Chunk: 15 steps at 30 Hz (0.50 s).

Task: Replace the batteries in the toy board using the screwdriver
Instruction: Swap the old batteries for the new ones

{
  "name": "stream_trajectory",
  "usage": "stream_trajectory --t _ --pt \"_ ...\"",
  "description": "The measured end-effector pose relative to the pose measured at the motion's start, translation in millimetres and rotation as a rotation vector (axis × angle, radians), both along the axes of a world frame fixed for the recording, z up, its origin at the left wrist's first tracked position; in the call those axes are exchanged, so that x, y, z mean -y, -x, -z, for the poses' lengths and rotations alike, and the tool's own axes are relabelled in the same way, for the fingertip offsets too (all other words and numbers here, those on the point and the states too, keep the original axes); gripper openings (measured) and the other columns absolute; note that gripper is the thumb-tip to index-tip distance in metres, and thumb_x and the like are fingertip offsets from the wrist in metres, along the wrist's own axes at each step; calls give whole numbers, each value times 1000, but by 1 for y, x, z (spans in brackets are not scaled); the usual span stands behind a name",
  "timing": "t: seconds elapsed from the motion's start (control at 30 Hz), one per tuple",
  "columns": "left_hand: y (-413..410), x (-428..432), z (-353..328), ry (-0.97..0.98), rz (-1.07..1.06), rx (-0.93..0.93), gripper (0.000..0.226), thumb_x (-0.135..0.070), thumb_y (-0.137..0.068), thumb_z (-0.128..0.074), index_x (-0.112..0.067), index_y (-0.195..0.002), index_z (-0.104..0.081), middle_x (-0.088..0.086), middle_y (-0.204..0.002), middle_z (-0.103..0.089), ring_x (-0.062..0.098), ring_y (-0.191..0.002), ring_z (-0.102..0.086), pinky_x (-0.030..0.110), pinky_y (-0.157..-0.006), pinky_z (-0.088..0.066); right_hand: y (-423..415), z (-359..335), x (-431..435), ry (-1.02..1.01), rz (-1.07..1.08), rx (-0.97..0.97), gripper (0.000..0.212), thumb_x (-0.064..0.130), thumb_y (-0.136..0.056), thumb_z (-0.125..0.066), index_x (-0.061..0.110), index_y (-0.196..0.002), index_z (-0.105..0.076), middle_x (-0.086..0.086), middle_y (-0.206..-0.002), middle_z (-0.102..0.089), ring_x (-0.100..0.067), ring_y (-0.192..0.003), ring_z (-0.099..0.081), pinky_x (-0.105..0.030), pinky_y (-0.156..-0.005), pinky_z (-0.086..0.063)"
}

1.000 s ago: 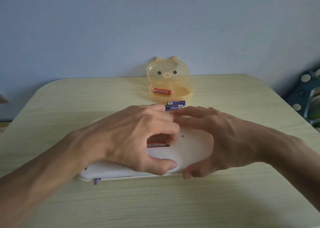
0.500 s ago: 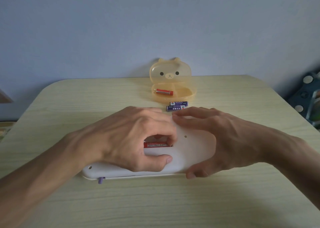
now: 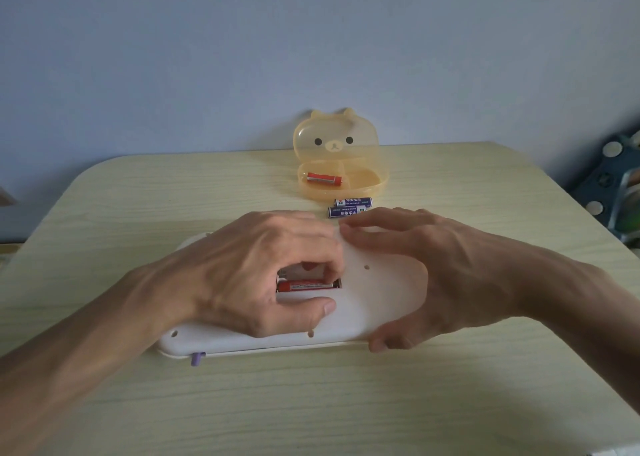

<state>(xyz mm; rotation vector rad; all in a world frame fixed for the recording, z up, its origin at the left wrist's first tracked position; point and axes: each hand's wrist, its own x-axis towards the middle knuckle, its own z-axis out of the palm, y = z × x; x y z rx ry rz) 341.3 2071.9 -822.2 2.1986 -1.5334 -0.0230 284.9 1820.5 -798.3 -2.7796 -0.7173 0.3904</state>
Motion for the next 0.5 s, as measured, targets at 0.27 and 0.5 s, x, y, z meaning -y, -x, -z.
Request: stream_trajectory --t 0.27,0.5 --pt "0 3 0 -15 3 4 21 -45 -86 -71 -26 -90 -62 -19 -83 -44 6 -78 -48 38 -70 -48 -2 1 2 -9 -7 -7 121 92 -55 -65 44 -159 -24 33 -162 -20 -6 -149 -33 -36 -120 -35" --pt "0 11 -1 -54 16 24 25 -51 -86 -67 -29 -88 -57 -14 -80 -46 9 -77 -46 40 -70 -47 -3 2 0 -51 -53 -2 105 86 -60 -70 46 -152 -38 31 -158 -31 -8 -142 -42 -37 -114 -41"
